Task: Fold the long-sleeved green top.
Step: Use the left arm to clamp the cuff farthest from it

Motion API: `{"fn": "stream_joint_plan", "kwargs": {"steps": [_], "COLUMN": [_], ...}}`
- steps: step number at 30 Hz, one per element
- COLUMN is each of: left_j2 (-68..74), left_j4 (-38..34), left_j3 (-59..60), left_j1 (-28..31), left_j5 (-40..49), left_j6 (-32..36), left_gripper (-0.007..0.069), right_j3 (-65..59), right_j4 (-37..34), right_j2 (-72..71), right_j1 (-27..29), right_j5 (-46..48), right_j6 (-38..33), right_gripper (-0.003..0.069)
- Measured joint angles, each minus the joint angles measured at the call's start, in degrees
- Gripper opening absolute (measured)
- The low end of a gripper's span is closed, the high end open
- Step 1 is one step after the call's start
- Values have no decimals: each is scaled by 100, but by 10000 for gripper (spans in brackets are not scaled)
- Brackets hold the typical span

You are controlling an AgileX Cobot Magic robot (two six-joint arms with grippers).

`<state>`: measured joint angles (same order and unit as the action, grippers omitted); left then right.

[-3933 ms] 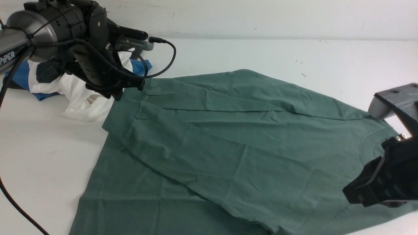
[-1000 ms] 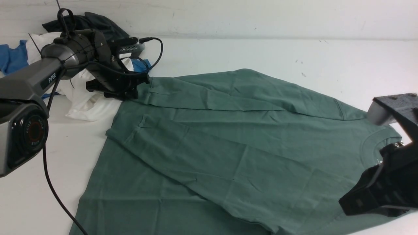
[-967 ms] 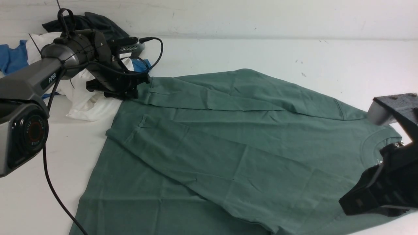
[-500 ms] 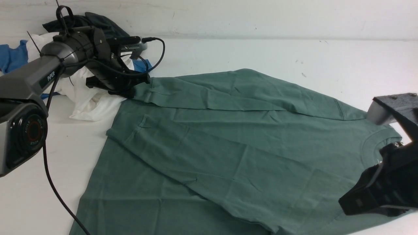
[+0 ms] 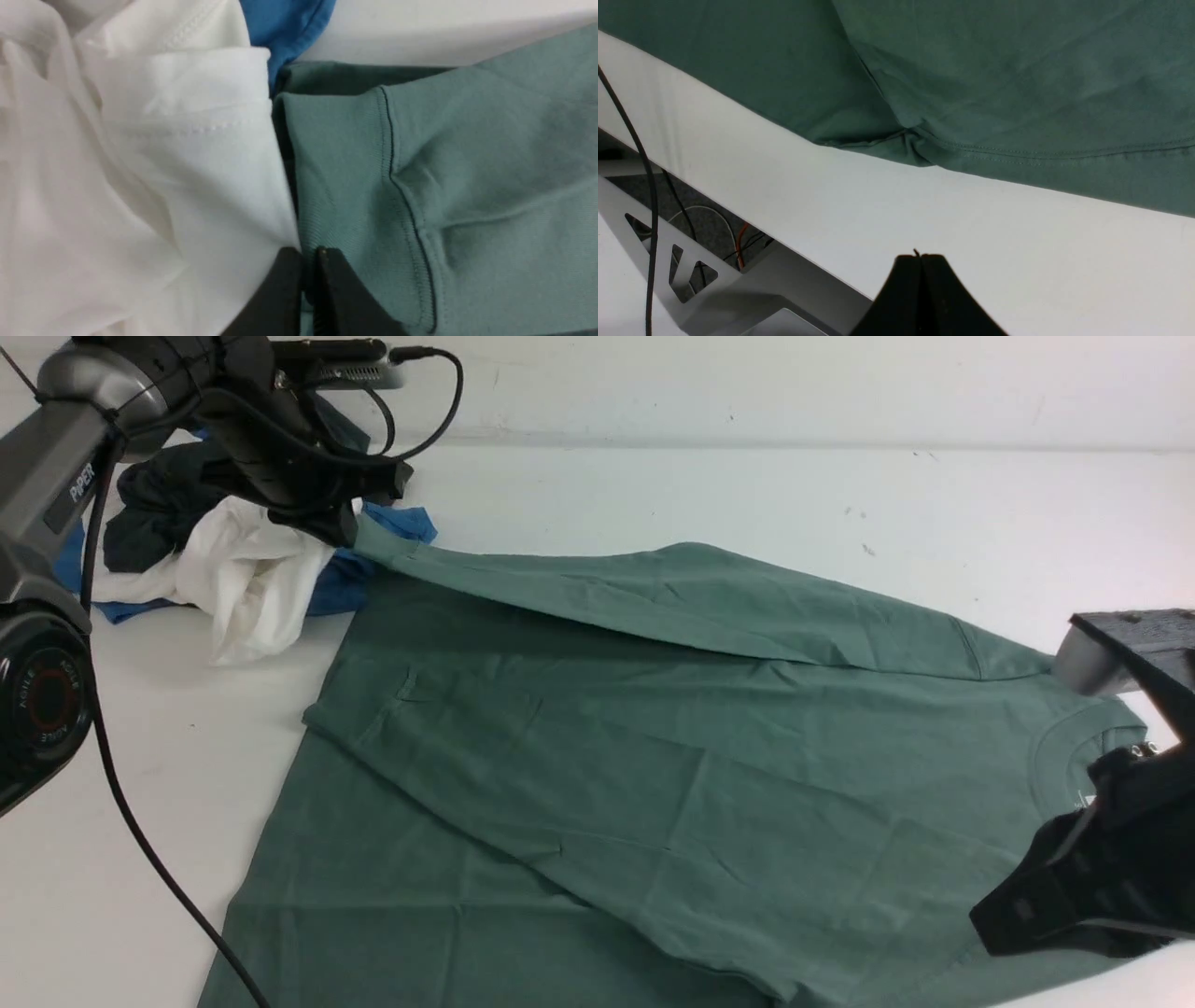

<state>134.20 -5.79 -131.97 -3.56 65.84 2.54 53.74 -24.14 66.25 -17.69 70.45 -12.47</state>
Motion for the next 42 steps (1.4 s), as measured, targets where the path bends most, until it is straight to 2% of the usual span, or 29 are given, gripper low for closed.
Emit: {"fn": "stream_joint_plan", "kwargs": {"steps": [4, 9, 20, 24, 28, 29, 31, 33, 37, 42], "left_j2": [17, 17, 17, 17, 10, -11, -64, -147, -196, 18], "left_j4": [-23, -553, -444, -382, -374, -258, 15, 394, 726, 579], "left_j3": [0, -6, 106, 113, 113, 113, 113, 124, 124, 133], "left_j1": [0, -23, -87, -87, -99, -110, -116, -110, -2, 57], "left_j5": [334, 473, 479, 479, 479, 484, 498, 501, 501, 505], "left_j6": [135, 800, 662, 662, 645, 583, 376, 152, -317, -306], "left_gripper": [9, 9, 11, 60, 180, 244, 321, 365, 402, 409], "right_j3": [0, 0, 0, 0, 0, 0, 0, 0, 0, 0], "right_j4": [0, -39, -175, -175, -175, -175, -175, -182, -193, -206], "right_j2": [0, 0, 0, 0, 0, 0, 0, 0, 0, 0], "right_j1": [0, 0, 0, 0, 0, 0, 0, 0, 0, 0], "right_j5": [5, 17, 22, 9, -40, -59, -69, -69, -76, -134], "right_j6": [0, 0, 0, 0, 0, 0, 0, 0, 0, 0], "right_gripper": [-11, -11, -11, -11, -11, -11, -11, -11, -11, -11]}}
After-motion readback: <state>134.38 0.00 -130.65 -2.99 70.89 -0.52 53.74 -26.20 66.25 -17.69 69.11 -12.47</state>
